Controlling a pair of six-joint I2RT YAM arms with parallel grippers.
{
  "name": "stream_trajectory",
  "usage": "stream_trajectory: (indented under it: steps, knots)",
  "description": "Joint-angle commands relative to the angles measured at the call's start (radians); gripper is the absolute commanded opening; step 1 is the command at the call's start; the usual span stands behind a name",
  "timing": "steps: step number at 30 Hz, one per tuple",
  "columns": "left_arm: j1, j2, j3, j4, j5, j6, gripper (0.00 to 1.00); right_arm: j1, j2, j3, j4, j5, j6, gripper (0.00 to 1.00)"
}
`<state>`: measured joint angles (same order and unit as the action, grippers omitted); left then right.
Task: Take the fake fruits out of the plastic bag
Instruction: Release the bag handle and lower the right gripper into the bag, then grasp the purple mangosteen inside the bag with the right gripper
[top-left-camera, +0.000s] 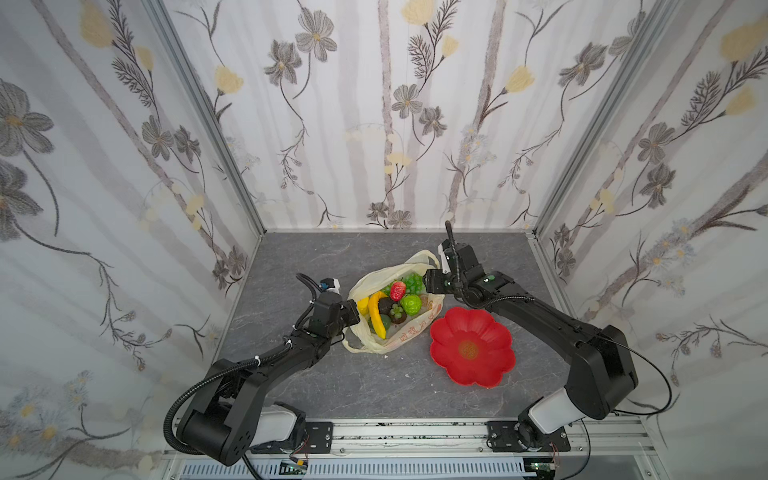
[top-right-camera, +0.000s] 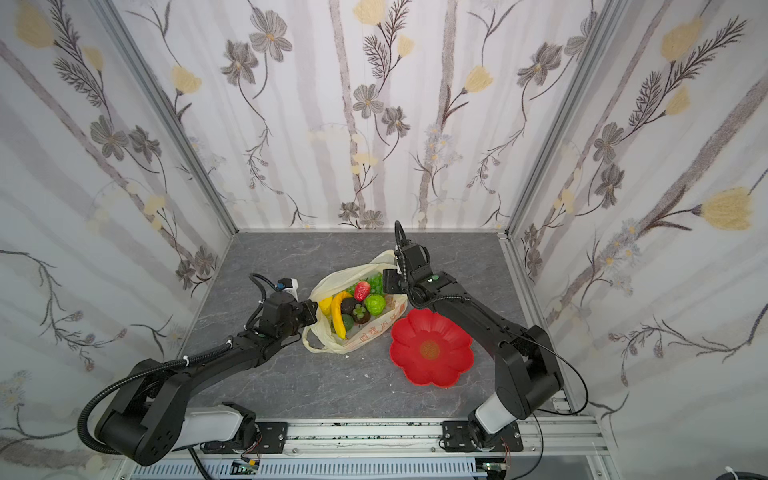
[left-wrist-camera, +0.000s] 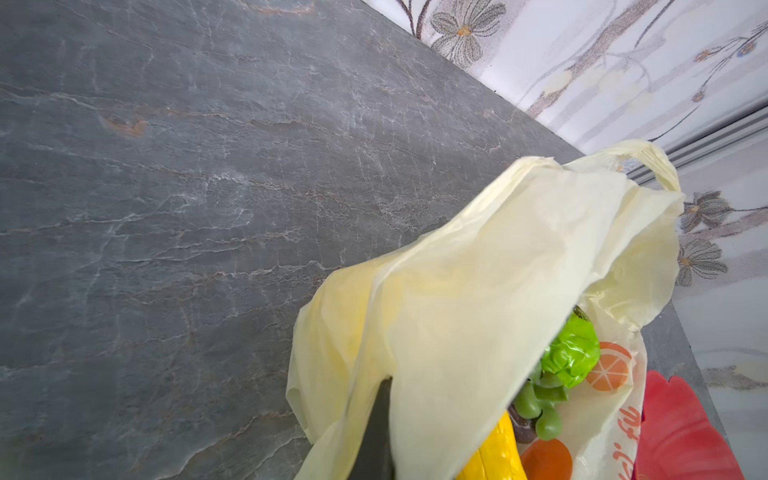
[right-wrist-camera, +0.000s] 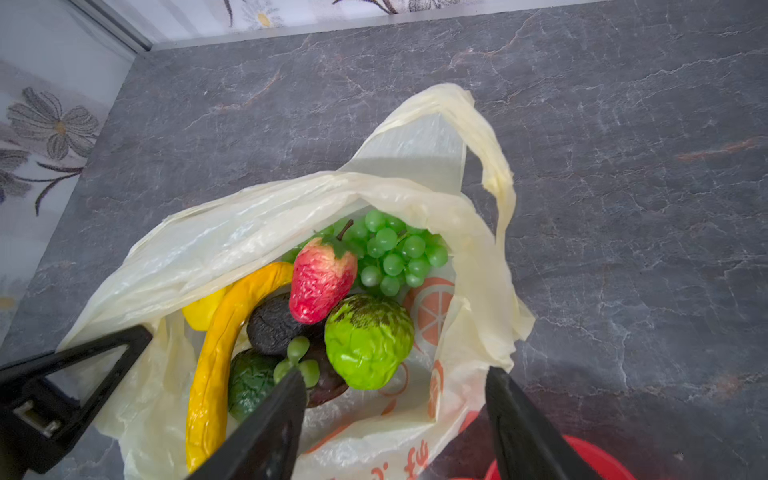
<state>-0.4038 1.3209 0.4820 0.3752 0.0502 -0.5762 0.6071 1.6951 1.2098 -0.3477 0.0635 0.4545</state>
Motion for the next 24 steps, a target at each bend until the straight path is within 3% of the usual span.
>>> stream_trajectory:
  steps: [1, 10, 24]
  knots:
    - [0.002, 0.021, -0.010, 0.103, 0.037, 0.015, 0.00, 0.062, -0.017, -0.009, -0.045, 0.068, 0.045, 0.67]
    - [0.003, -0.019, -0.040, 0.119, 0.014, 0.042, 0.00, 0.256, 0.170, 0.121, -0.098, 0.052, 0.100, 0.54]
    - [0.002, -0.024, -0.048, 0.119, 0.015, 0.043, 0.00, 0.274, 0.372, 0.271, -0.176, 0.103, 0.093, 0.34]
